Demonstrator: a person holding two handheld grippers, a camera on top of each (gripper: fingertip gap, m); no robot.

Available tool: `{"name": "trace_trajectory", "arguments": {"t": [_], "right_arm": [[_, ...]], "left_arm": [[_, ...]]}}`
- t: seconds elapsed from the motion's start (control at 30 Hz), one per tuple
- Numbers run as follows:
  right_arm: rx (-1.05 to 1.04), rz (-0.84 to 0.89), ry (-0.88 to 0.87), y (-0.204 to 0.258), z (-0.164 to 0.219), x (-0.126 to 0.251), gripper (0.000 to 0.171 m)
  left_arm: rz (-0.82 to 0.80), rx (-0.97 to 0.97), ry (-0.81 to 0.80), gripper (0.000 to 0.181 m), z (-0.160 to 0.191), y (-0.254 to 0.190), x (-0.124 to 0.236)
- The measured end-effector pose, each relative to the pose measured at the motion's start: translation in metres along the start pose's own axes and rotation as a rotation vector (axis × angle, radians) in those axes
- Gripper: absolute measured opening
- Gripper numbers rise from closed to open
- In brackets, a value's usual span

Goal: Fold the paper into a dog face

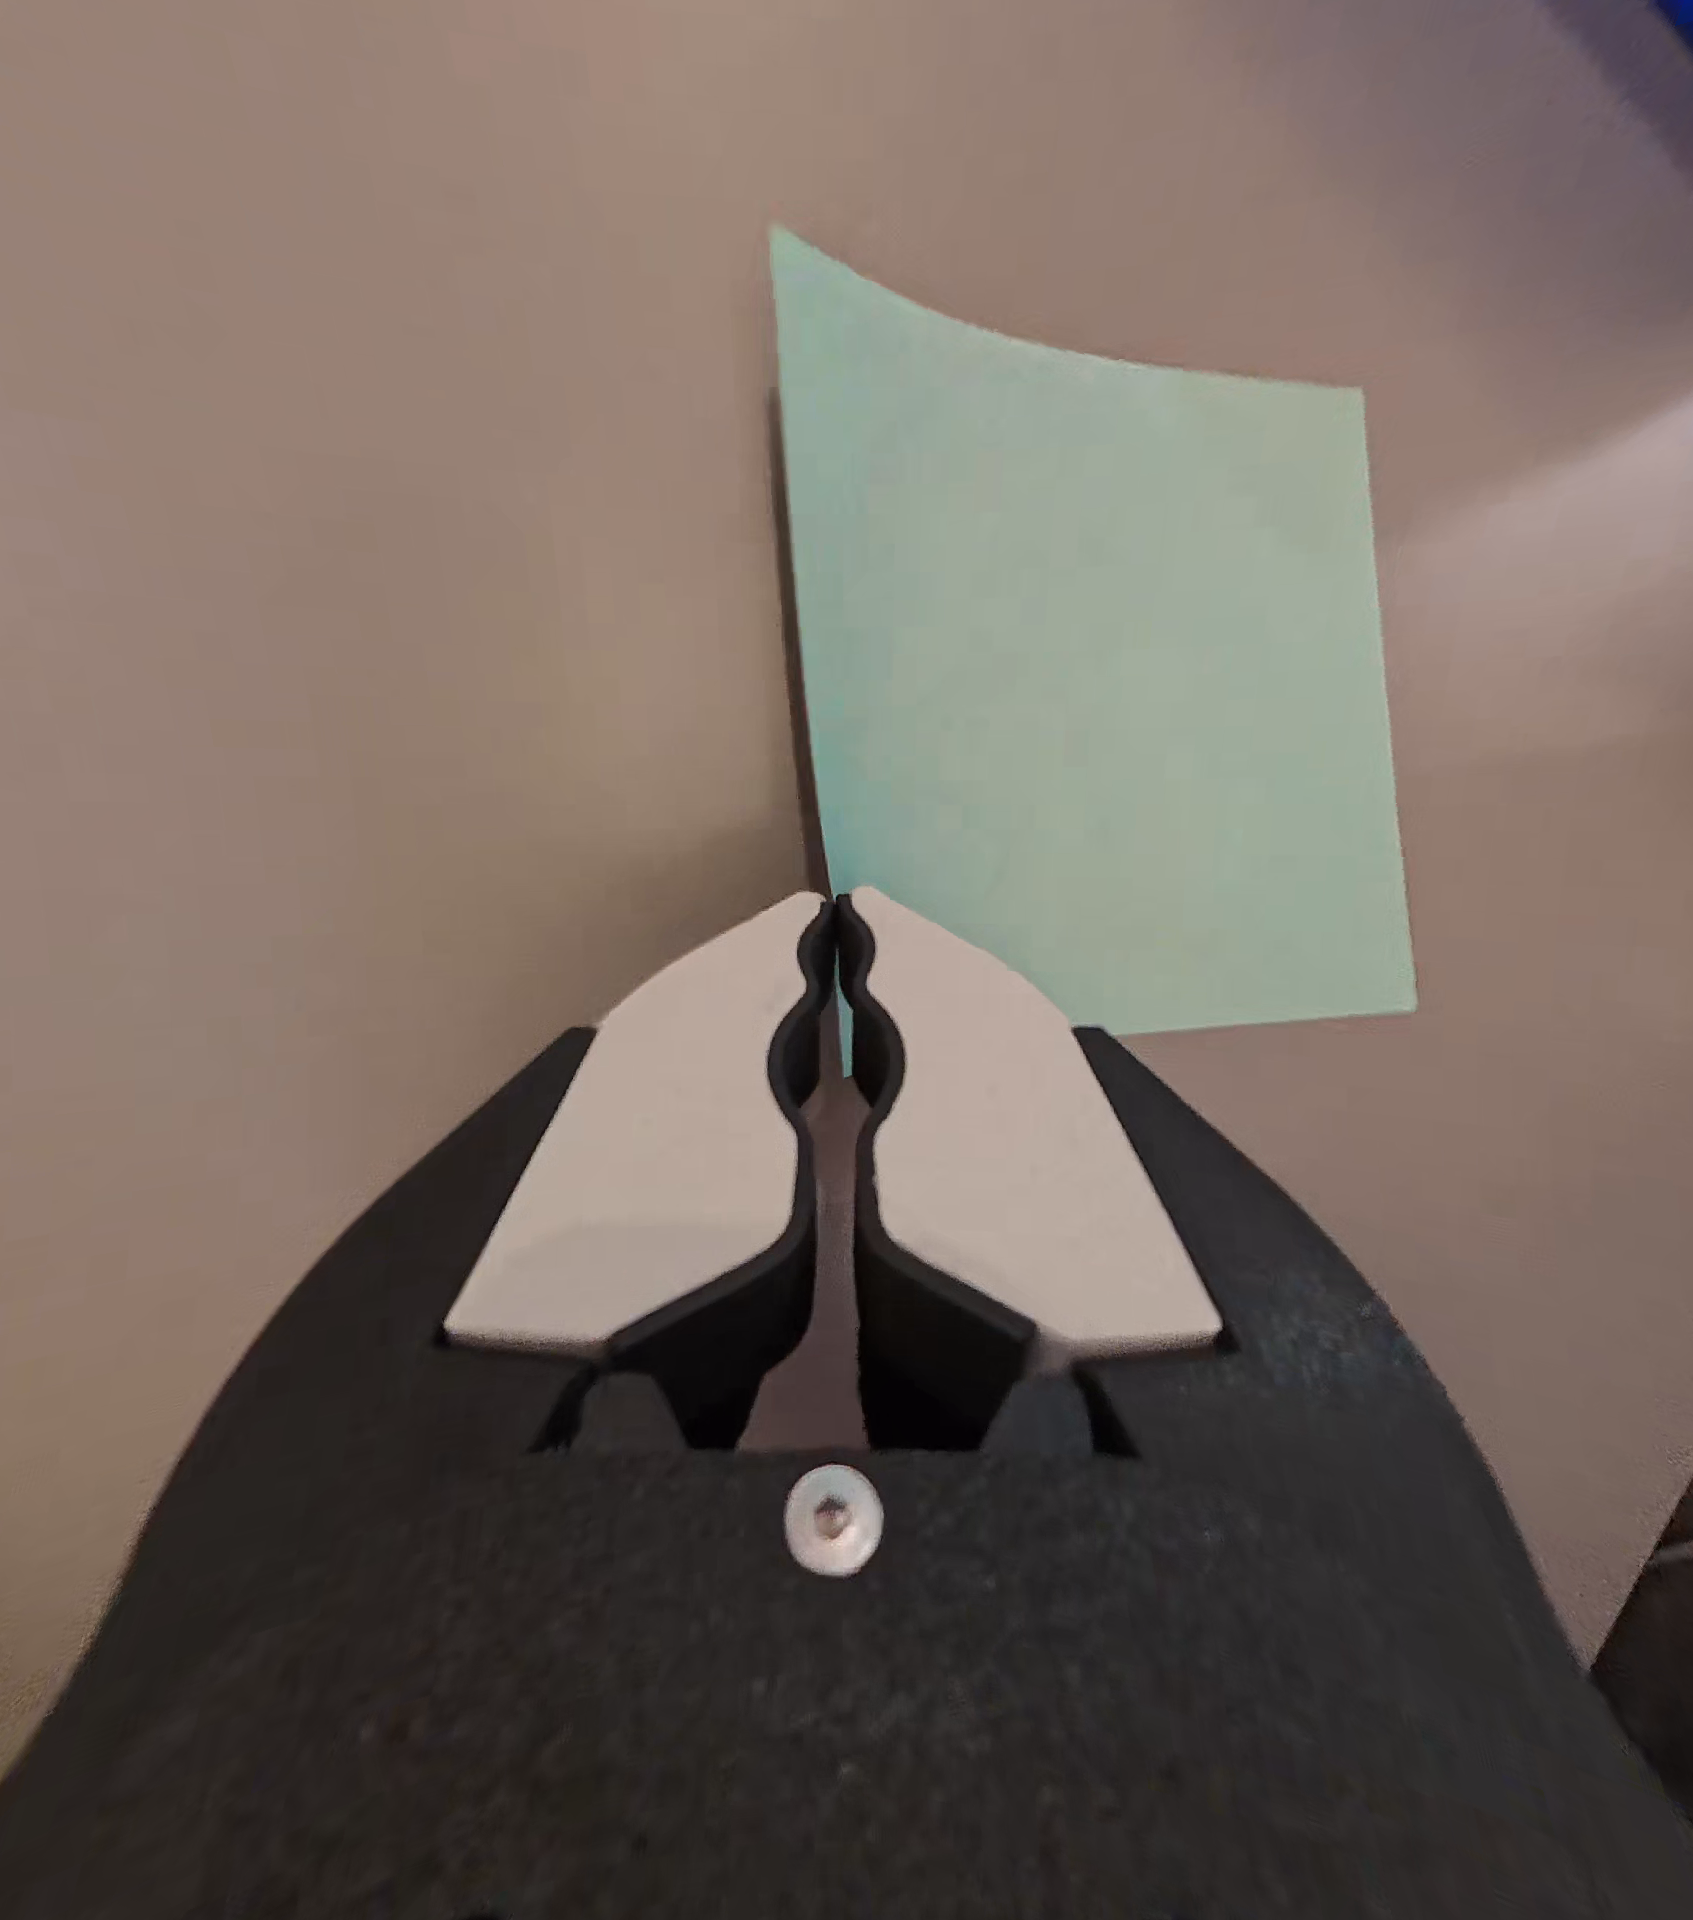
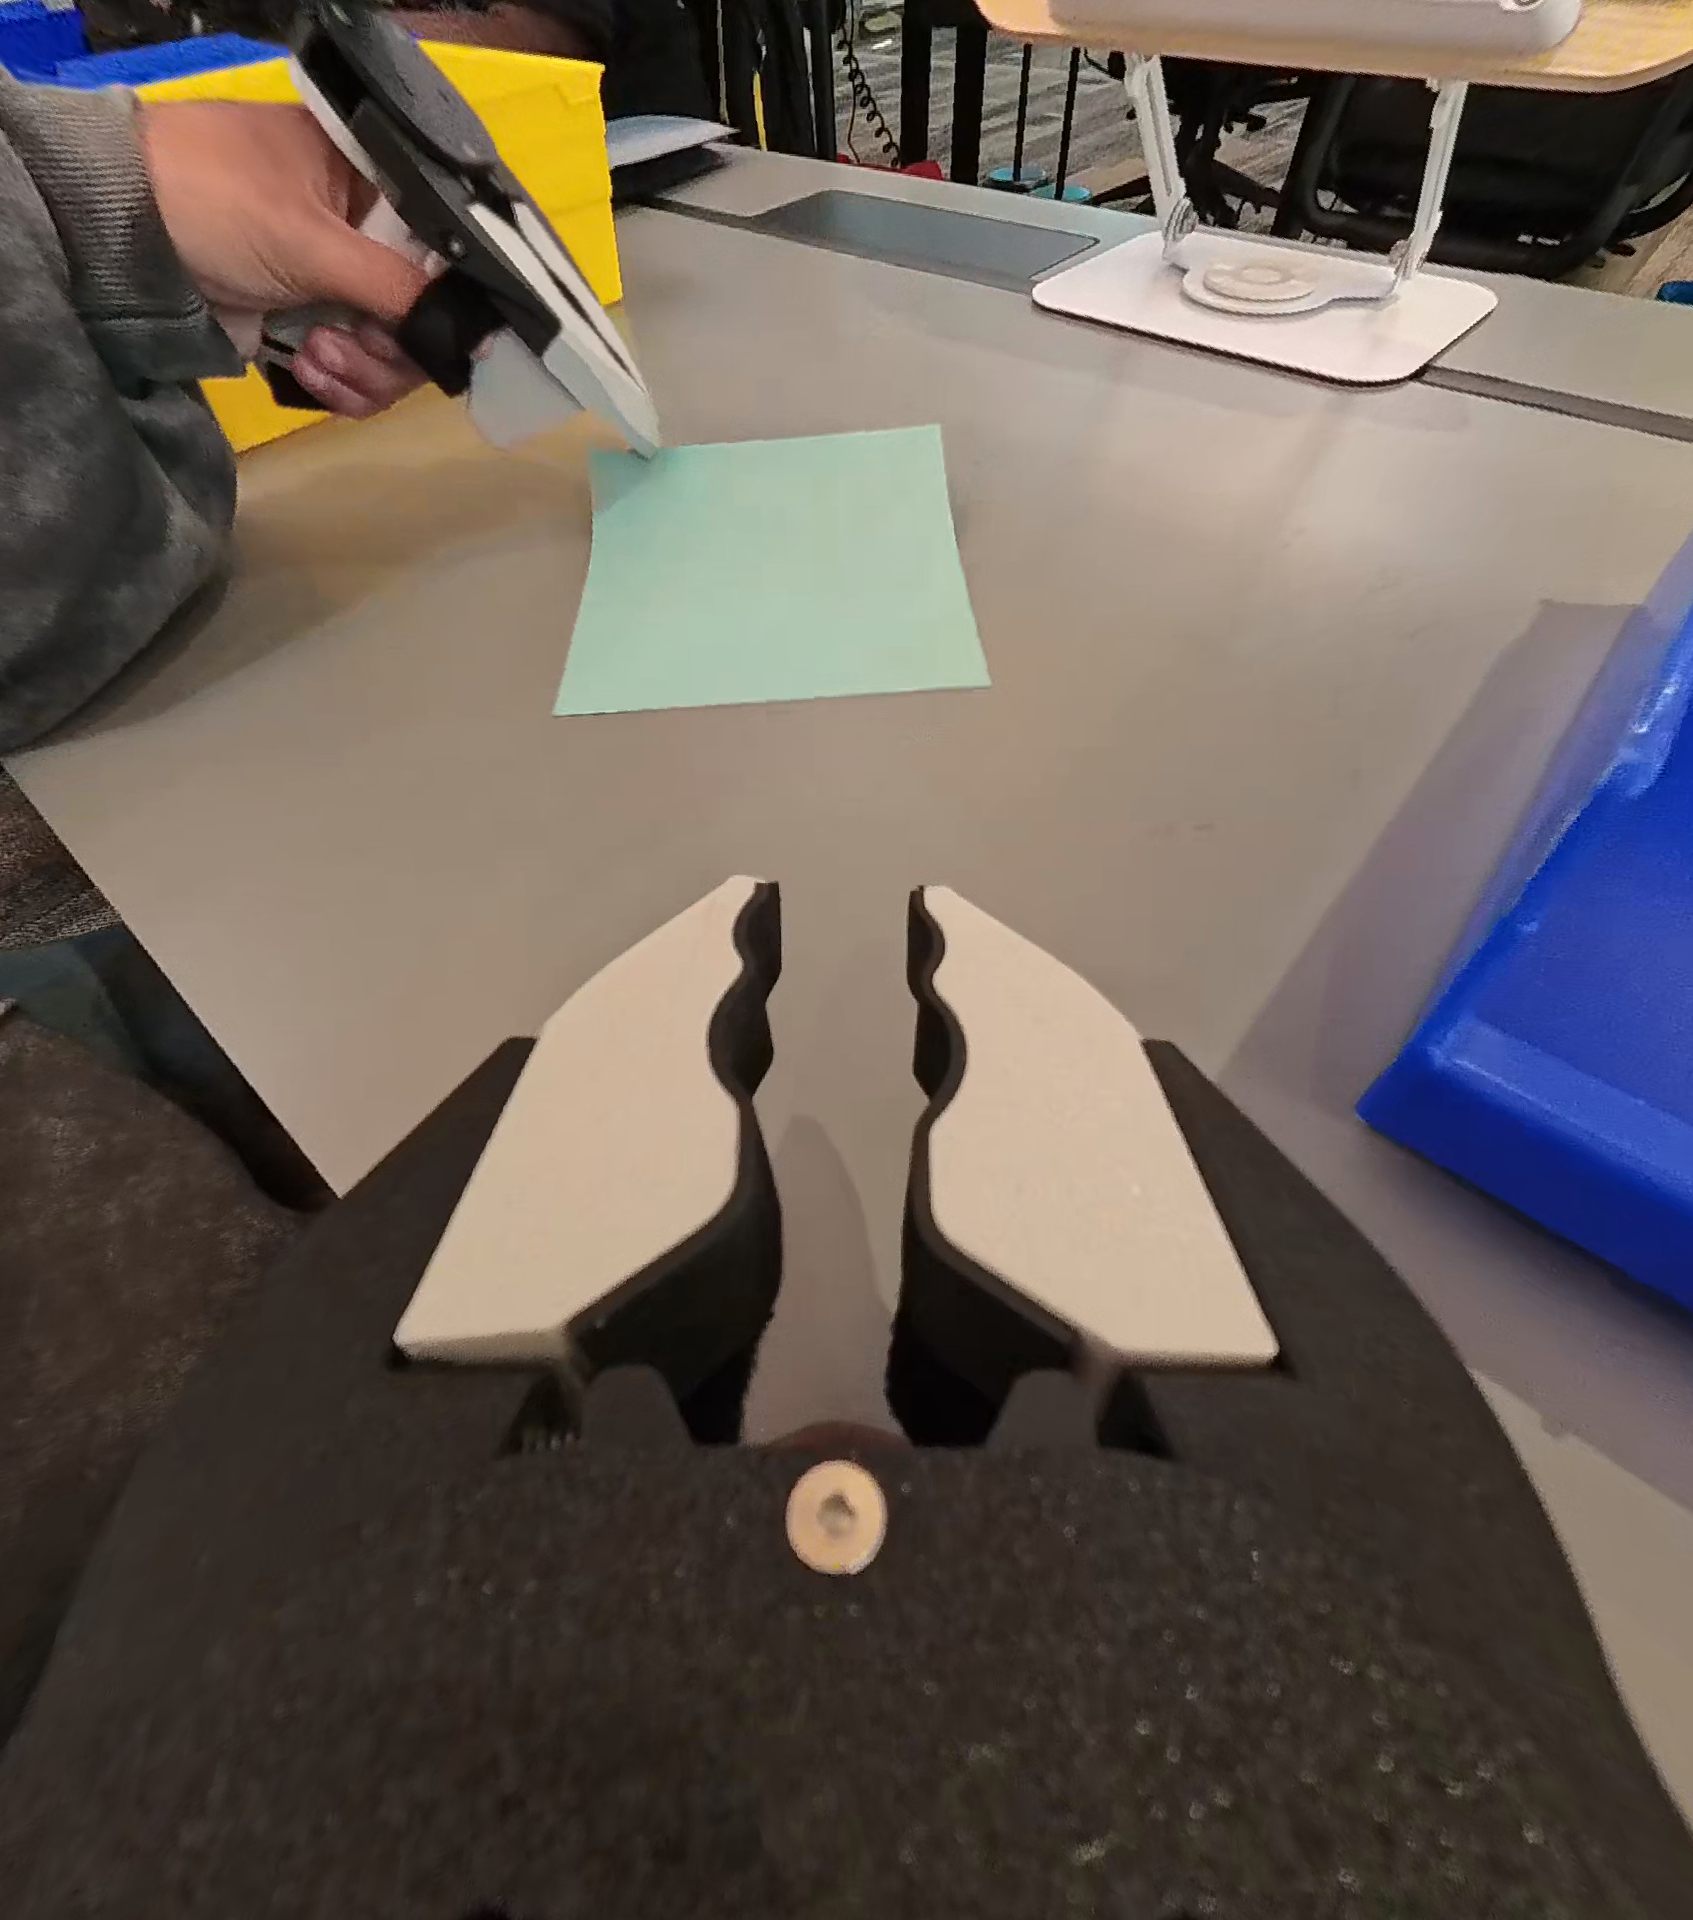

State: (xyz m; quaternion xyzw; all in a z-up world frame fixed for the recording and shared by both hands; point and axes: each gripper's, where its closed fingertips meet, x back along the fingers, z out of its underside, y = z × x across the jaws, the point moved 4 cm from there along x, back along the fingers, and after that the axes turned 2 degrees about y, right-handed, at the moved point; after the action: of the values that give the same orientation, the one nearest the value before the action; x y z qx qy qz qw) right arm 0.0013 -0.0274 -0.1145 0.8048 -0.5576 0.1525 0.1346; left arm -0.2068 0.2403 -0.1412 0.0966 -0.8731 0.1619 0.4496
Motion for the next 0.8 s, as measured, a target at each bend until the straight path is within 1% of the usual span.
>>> {"name": "trace_trajectory", "arguments": {"t": [0.1,0.2,0.4,0.6,0.67,0.8], "right_arm": [[0.003,0.0,0.004,0.0,0.0,-0.001,0.023],[0.005,0.0,0.008,0.001,0.001,-0.002,0.023],[0.012,0.003,0.014,0.001,0.001,-0.003,0.023],[0.02,0.004,0.018,0.002,0.001,-0.004,0.023],[0.026,0.005,0.022,0.003,0.001,-0.004,0.023],[0.039,0.007,0.033,0.005,0.002,-0.005,0.023]], "left_arm": [[0.017,0.037,0.001,0.0,0.004,0.006,-0.007],[-0.003,0.056,0.019,0.0,0.006,0.013,-0.012],[-0.03,0.113,0.057,0.0,0.009,0.019,-0.011],[-0.065,0.129,0.052,0.0,0.009,0.025,-0.01],[-0.073,0.127,0.055,0.001,0.008,0.025,-0.01],[-0.089,0.125,0.041,0.009,0.005,0.024,-0.012]]}}
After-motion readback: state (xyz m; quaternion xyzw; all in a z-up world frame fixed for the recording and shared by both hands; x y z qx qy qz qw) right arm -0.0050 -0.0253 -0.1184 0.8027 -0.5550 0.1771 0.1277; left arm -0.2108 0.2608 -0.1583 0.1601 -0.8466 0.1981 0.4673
